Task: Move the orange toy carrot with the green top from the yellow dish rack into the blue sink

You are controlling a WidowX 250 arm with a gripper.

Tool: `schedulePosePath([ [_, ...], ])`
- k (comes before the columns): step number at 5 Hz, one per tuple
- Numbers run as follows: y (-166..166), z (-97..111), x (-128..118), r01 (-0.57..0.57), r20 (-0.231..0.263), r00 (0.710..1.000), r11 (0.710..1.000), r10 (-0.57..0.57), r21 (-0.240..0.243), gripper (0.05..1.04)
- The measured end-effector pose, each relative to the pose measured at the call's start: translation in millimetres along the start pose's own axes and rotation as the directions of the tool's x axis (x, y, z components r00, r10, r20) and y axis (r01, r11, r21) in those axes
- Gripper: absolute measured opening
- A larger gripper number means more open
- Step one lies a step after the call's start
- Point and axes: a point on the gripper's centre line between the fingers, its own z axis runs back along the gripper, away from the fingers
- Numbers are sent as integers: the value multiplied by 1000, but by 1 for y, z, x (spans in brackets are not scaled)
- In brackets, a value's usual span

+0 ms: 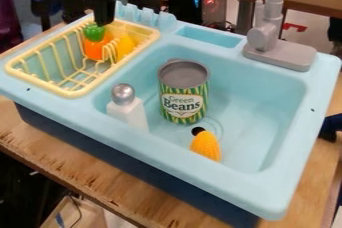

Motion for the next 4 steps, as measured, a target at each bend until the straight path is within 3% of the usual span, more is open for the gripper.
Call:
schedulePosePath([
  [4, 5, -20, 12, 7, -43, 999, 1000, -7, -13, 1005],
])
